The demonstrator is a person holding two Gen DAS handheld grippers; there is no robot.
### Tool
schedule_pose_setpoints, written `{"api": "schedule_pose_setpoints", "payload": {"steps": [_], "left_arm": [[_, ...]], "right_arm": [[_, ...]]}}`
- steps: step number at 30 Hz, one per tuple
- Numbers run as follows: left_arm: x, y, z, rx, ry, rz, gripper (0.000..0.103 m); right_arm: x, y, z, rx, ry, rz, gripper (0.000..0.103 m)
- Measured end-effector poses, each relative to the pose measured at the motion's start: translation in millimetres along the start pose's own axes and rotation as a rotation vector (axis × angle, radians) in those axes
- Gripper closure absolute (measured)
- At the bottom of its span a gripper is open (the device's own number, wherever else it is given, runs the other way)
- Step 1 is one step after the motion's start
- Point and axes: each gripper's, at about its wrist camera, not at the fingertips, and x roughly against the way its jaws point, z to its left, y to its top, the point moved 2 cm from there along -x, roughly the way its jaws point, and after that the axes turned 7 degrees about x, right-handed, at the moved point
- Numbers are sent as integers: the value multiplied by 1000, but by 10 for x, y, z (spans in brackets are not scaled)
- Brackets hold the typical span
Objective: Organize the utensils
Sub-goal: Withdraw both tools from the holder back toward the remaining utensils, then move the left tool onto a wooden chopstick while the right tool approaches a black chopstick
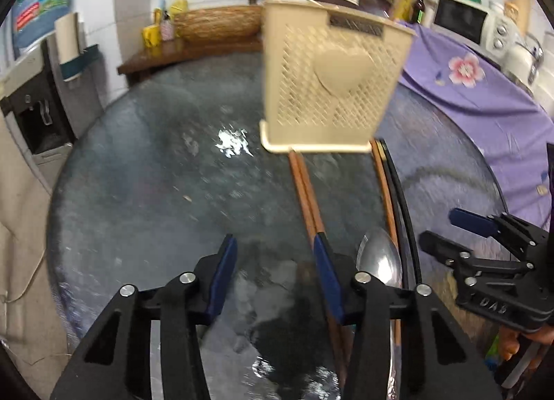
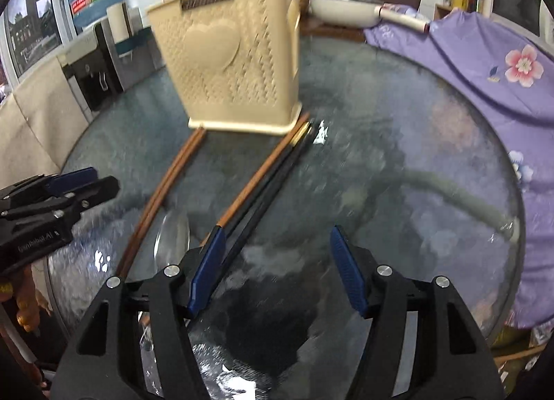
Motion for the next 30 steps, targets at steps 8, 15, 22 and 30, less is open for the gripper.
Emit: {"api": "schedule_pose_setpoints", "payload": {"steps": [8,15,22,30], "left_arm": [[-105,-127,-121,-25,-30,37,60],[-160,-146,-140,-20,-30,58,63],[-138,-161,-19,39,-61,60,64],[-137,-154,45,66,-68,52,64]], "right_arm": [[-30,-46,133,53,-53,19,40],[-53,-33,179,78,-65,36,40],[-34,-47,81,60,-77,42,40],[-30,-57,36,47,-72,40,40]]}}
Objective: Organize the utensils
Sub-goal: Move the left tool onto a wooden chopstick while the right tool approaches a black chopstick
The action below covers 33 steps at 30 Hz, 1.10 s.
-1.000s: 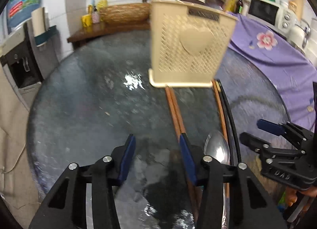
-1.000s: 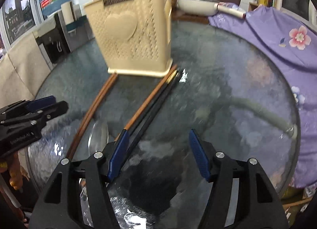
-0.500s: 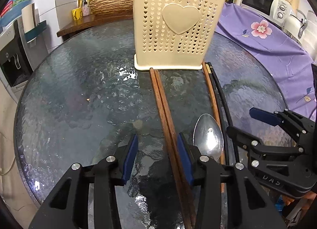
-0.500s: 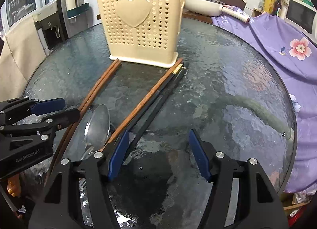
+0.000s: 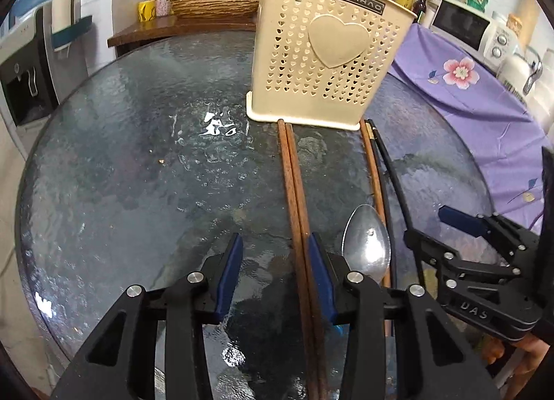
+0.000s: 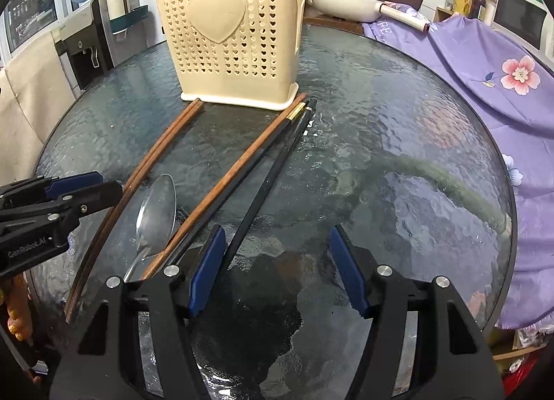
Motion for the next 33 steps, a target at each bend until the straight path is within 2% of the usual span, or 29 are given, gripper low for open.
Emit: {"api": "schedule_pose_setpoints", "payload": {"steps": [4,11,17,21,27,30,33], "left_arm": [[4,8,9,17,-1,0,65],[-22,33,-93,-72,97,-17,65],[-76,125,-122,-109,108,7,65],[-109,179,-68,-68,90,20,65],[-63,191,231,32,72,11,66],[-69,214,251,47,69,12,66],[-89,272,219,47,56,8,66]], "right_arm": [[2,-5,-11,-1,-12,-1,40],[21,-11,18,24,-47,-4,40],[19,-15,13,9,-46,2,40],[26,-8,-86,-1,-67,5,40],[52,-80,-356,-71,-62,19,40],[68,-39,-375,-83,-26,-6,40],[43,89,-374,-67,-28,-23,40]]}}
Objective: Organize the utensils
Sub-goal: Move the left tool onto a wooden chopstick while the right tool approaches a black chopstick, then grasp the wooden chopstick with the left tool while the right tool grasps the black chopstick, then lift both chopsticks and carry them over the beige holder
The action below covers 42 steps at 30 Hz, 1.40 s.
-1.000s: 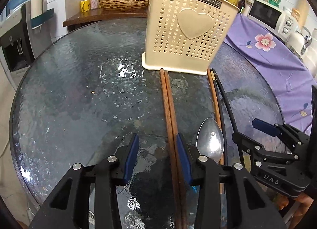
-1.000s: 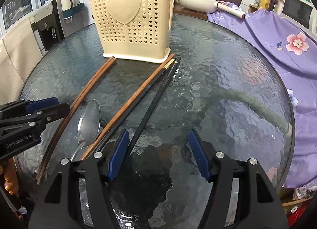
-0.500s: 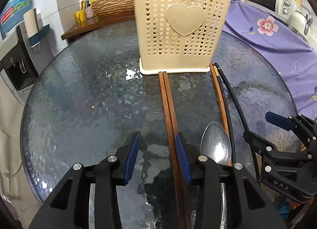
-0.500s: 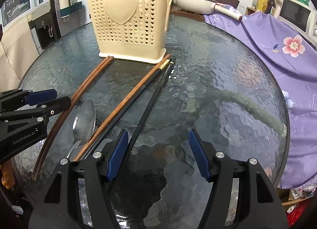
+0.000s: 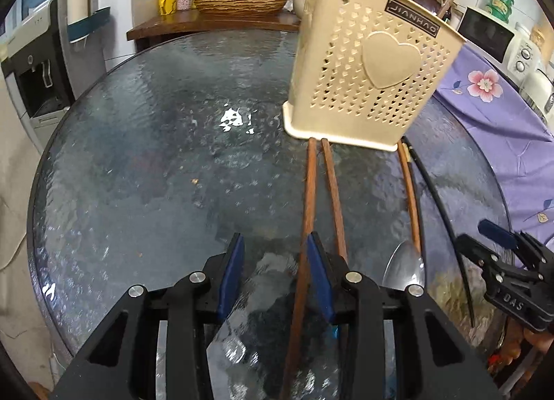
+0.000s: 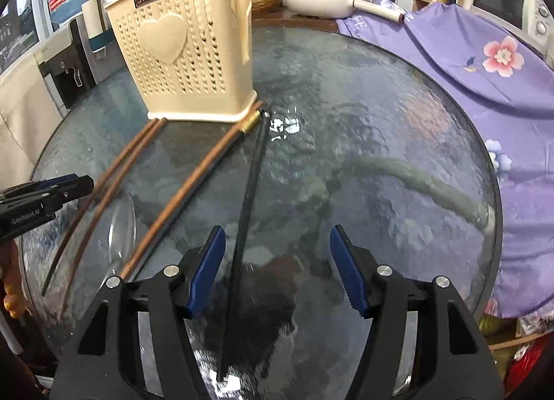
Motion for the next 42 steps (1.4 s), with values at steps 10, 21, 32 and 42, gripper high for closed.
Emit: {"api": "schedule_pose_setpoints", "payload": {"steps": [10,21,32,42], "left_arm": [[-175,142,-149,-79,26,6,66],[-458,406,-349,-172,75,10,70],[-632,598,-509,-213,93,2,95],[-598,549,-571,-185,73,-3,96]], "right_arm": [[-371,428,-30,-11,20,32,60],[-695,743,-101,-35,-17,47,73],[-909,958,-184,-61,-50,45,92],[-855,871,-310,-142,80,11,95]]}}
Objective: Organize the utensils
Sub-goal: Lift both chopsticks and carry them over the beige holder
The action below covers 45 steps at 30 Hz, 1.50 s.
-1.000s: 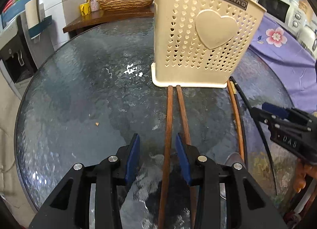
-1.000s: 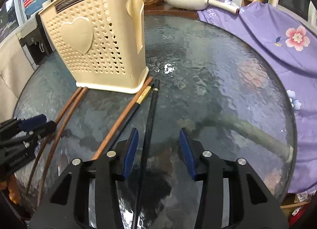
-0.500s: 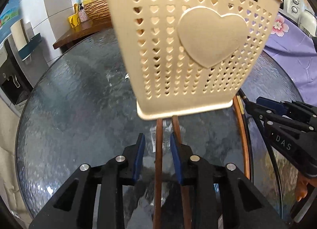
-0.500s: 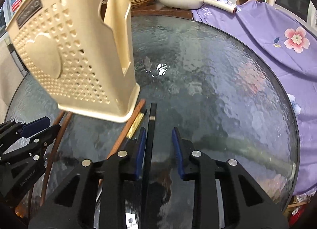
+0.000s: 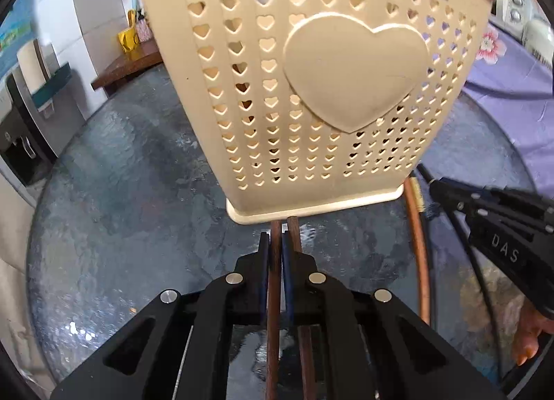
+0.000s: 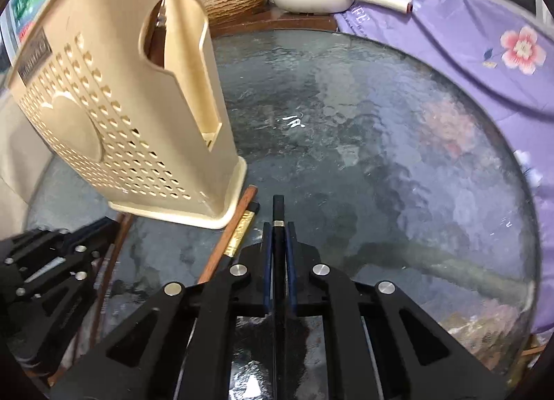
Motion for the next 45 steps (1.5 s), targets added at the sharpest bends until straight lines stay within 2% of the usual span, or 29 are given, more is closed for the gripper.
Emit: {"api": "schedule_pose_setpoints", "payload": {"steps": [8,17,24,32,45], "left_arm": [[522,58,19,33,-48,-116,96],[1464,139,109,60,-114,-313,96],[1987,62,58,18,-113,-402,96],[2147,104,71,5,-107,-429,96],[2341,289,106,30,-142,-463,96]], "right_arm": [[447,-14,-54,-15,113,-103,95],[1483,39,14,49,243,-283,95],[2056,-83,64,113,312,-345,95],[2305,-97,120,153,313,-387,95],[2426,214,258,193,313,-417,95]]}}
